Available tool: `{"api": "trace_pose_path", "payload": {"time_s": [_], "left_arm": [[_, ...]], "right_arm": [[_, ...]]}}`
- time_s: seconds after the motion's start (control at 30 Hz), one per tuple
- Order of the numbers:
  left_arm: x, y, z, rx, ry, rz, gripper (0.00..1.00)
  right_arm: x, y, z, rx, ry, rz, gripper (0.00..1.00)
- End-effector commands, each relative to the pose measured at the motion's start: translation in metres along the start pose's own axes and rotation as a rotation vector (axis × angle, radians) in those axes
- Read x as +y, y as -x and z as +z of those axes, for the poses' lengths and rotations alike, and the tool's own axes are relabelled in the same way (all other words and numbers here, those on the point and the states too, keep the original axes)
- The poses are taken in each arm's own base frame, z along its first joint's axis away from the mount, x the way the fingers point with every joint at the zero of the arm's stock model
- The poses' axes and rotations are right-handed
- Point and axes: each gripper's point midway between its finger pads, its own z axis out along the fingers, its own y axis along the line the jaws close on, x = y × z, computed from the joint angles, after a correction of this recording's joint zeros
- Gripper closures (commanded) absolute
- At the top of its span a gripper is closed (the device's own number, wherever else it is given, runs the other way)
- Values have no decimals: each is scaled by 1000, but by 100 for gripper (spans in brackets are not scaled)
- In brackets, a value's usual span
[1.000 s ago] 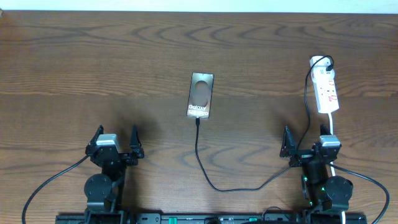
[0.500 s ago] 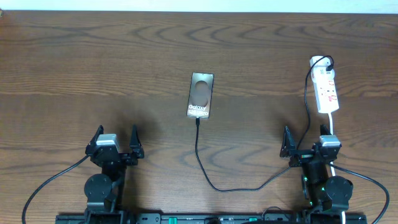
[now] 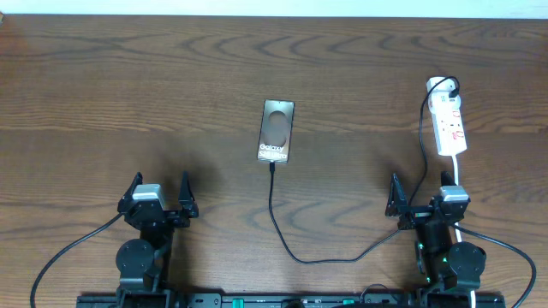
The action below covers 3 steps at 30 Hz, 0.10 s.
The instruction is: Plug charger to phone and switch on socket
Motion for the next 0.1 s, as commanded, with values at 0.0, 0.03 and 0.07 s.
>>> {"api": "trace_pose_path", "payload": {"time_s": [0.0,0.03,0.07], "left_arm": [[4,-18,1,58,20,12,11],[4,-18,1,58,20,12,11],[4,-18,1,58,20,12,11]], "right_arm": [[2,-1,0,0,10,9,1],[2,-1,0,0,10,9,1],[2,-1,0,0,10,9,1]]}}
